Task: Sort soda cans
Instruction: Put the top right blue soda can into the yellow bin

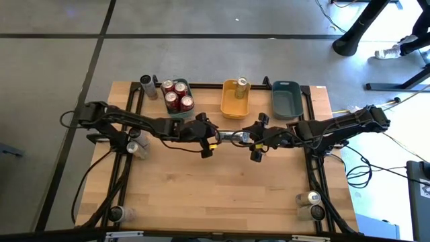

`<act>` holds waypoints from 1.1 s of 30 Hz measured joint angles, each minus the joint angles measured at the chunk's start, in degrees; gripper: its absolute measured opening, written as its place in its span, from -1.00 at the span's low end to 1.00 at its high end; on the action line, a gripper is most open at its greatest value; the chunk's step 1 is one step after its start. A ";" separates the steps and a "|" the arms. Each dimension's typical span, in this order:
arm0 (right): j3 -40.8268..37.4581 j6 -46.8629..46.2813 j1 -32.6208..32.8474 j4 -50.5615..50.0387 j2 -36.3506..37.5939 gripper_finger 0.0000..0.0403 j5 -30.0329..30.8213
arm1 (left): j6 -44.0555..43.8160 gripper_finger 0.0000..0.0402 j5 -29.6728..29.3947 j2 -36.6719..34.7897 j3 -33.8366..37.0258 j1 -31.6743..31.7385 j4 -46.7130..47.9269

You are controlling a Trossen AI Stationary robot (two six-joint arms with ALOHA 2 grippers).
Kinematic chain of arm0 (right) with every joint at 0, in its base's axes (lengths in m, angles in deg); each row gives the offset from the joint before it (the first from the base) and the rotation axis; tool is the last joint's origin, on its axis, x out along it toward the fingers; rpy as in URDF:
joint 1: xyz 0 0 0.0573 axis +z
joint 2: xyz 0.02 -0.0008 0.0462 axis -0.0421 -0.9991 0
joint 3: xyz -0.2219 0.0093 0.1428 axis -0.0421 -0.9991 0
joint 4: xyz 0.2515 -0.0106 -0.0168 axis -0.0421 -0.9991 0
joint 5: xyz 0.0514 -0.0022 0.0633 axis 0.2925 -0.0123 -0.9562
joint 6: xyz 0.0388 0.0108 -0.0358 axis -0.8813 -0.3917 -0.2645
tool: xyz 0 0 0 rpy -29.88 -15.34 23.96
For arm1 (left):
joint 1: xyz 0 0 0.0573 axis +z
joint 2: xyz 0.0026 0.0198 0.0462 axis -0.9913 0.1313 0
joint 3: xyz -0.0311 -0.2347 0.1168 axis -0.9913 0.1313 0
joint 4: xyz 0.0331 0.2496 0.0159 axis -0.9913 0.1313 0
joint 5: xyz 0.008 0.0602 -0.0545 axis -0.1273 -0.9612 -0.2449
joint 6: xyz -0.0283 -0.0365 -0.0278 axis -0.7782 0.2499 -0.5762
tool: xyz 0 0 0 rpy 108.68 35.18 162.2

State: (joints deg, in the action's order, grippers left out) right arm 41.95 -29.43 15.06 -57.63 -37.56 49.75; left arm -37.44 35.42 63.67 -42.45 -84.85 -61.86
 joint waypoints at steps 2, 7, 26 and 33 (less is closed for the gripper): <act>0.00 0.00 0.00 -0.10 0.00 0.12 0.00 | -0.02 0.59 -0.01 0.12 0.00 -0.09 0.26; 0.00 -0.02 0.00 -0.46 0.00 0.12 0.00 | 1.70 0.48 -0.04 -2.08 -0.13 -0.68 0.63; 0.00 0.00 0.04 2.09 -0.02 0.12 0.41 | 3.49 -0.84 0.53 -1.52 -0.07 -0.61 -0.04; 0.00 1.77 0.04 6.13 -0.90 0.12 0.18 | 3.10 -0.98 0.55 1.29 -0.04 -0.61 -1.73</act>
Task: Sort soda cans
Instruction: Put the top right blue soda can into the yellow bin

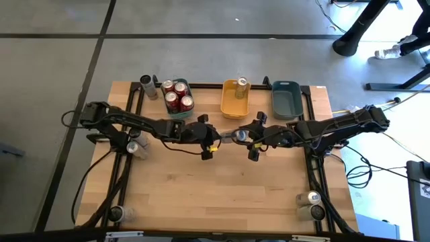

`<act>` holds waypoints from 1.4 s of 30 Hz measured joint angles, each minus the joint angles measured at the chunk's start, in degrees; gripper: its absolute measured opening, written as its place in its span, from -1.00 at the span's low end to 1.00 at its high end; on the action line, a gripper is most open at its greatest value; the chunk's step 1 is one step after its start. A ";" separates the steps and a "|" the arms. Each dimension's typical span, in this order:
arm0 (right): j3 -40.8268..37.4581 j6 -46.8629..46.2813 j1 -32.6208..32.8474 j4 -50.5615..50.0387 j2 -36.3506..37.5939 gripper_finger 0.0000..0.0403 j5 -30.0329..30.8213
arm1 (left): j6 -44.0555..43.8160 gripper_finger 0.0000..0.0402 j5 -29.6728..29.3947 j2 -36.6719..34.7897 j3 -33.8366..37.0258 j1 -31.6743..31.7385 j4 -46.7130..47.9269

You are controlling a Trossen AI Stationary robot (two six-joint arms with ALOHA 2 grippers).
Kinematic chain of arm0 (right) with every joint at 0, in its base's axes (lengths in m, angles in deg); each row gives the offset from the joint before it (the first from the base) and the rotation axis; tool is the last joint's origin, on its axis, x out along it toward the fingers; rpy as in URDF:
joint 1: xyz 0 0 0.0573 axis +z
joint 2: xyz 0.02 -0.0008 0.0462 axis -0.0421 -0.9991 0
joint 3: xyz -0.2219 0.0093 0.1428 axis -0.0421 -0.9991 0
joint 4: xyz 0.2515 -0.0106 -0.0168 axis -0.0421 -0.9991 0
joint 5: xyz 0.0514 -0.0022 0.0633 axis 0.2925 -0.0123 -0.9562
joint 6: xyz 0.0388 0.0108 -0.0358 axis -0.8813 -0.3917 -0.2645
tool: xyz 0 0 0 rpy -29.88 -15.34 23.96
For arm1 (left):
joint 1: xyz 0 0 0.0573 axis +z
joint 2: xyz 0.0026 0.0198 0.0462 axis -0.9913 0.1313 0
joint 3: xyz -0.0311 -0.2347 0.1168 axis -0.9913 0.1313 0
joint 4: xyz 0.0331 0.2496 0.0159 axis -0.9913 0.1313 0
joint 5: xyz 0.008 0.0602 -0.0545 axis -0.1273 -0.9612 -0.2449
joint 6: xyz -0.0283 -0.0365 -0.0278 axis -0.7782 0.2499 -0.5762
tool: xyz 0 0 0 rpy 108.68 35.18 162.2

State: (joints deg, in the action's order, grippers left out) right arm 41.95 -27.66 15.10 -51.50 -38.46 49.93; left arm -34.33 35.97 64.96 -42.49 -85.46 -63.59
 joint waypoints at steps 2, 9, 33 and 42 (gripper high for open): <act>0.00 1.02 0.00 0.90 -0.89 0.12 0.14 | 0.03 -0.98 -0.02 0.76 0.02 0.00 -0.84; 0.00 1.29 -1.31 1.97 -4.33 0.12 1.48 | -0.04 -0.98 -0.29 0.81 0.04 0.07 -3.76; 0.00 8.30 -4.78 5.53 -4.79 0.12 11.16 | -0.16 -0.98 -1.04 -3.07 -0.07 0.60 6.97; 0.09 11.47 -16.78 4.73 -3.80 0.12 9.16 | -0.52 -0.98 -1.25 -3.80 -0.09 0.85 8.87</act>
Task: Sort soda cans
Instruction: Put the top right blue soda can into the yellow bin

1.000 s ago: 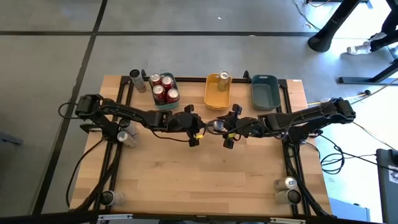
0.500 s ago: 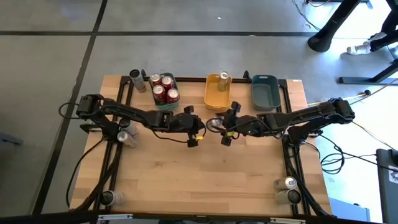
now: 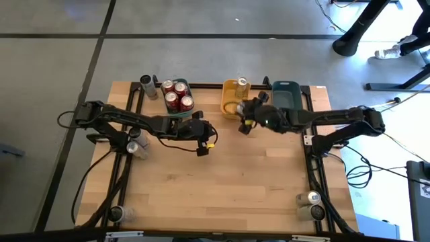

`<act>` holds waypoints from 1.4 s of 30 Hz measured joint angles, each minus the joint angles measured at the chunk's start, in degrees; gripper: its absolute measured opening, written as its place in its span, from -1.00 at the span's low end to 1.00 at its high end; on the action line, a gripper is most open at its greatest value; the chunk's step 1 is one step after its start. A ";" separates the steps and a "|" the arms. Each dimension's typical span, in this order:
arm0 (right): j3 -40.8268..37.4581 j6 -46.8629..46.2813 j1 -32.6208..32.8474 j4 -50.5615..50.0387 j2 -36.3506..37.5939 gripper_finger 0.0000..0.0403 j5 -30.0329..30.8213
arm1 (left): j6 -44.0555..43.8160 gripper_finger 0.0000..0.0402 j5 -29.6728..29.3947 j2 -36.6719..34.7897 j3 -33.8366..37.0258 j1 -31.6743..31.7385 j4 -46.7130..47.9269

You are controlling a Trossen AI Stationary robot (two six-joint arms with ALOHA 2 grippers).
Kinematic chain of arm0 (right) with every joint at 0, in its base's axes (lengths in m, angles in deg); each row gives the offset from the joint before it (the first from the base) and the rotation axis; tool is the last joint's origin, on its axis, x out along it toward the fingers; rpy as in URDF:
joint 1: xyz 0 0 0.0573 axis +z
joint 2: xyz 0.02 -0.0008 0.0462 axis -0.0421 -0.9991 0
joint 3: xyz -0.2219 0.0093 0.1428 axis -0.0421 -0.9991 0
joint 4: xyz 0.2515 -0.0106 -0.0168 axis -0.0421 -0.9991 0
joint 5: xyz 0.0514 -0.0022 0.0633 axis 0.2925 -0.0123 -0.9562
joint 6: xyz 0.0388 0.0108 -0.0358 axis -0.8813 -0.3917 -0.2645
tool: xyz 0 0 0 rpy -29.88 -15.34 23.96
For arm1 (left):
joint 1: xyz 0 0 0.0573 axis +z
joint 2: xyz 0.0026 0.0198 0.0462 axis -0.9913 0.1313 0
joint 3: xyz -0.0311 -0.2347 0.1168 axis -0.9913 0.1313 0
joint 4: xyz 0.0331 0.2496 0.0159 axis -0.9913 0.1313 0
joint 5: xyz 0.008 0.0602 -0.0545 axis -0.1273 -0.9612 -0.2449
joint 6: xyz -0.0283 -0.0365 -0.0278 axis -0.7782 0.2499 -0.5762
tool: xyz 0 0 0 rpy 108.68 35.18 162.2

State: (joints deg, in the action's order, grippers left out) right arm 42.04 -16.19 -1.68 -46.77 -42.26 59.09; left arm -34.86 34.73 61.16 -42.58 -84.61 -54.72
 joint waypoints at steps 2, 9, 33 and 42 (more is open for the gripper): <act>0.00 0.25 -3.60 0.14 0.00 0.12 -3.43 | 0.00 -0.98 0.00 0.00 0.00 -0.19 0.58; 0.00 -0.54 -14.60 0.42 -0.41 0.12 -12.76 | 0.08 -0.98 0.00 0.00 0.00 -0.35 0.49; -0.09 -7.50 -22.71 6.24 -14.83 0.12 -15.19 | -0.41 -0.98 0.00 0.07 0.00 -0.48 0.13; 0.00 -7.90 -22.71 6.98 -15.91 0.13 -14.80 | -0.81 -0.98 0.00 0.07 0.00 -0.48 0.15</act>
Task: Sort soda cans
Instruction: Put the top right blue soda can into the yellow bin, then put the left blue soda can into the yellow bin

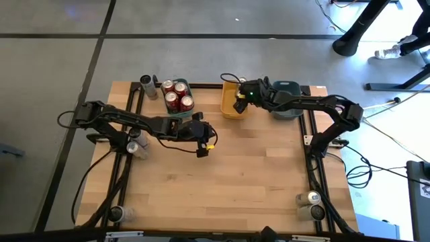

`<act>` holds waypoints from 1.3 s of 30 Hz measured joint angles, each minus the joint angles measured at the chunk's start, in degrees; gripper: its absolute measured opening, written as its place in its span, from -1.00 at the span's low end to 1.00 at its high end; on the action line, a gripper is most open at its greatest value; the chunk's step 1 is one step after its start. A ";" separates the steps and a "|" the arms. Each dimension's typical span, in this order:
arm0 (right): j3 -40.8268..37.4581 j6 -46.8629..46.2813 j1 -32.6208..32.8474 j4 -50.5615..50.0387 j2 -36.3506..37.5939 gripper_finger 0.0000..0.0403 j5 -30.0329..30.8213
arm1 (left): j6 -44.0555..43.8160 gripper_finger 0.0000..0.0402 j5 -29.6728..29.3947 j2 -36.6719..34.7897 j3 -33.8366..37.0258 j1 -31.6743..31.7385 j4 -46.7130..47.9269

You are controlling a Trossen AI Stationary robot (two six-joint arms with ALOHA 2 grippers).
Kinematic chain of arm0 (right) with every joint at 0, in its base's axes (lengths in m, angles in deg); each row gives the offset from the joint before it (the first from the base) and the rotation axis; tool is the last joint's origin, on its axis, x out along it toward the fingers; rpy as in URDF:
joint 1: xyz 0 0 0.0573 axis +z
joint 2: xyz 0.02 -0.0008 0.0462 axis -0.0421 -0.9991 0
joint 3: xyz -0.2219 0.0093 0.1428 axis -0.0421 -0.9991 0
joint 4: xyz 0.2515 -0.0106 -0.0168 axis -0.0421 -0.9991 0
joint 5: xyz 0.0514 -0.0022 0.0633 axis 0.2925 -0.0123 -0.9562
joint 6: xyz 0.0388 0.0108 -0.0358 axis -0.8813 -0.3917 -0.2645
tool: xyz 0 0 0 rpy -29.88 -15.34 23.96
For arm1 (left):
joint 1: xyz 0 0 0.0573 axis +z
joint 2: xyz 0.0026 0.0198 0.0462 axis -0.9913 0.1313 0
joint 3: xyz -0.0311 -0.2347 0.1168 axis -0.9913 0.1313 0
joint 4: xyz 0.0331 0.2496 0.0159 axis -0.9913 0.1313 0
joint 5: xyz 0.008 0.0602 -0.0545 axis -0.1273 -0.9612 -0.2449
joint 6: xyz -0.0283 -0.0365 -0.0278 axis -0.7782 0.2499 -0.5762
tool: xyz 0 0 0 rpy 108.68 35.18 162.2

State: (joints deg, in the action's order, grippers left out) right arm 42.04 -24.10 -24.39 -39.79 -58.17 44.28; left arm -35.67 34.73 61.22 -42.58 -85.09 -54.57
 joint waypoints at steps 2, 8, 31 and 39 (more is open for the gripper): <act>0.00 0.28 0.02 -0.16 0.00 0.18 -0.04 | 0.00 -0.98 0.00 0.00 0.00 0.00 -0.02; -0.02 0.82 0.13 -0.05 -0.07 0.40 -0.01 | -0.05 -0.98 0.00 0.00 0.00 0.00 -0.07; -0.04 2.69 0.91 -6.03 15.08 0.57 -4.45 | -1.99 -0.98 0.00 0.00 0.00 0.00 -0.15; -0.04 3.56 7.05 -9.70 19.48 0.57 -4.96 | -1.39 -0.82 0.00 -0.15 -1.16 0.74 0.40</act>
State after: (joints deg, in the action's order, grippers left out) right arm 42.00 -20.54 -17.35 -49.49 -38.69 39.32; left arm -37.06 34.73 61.07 -43.74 -84.34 -54.18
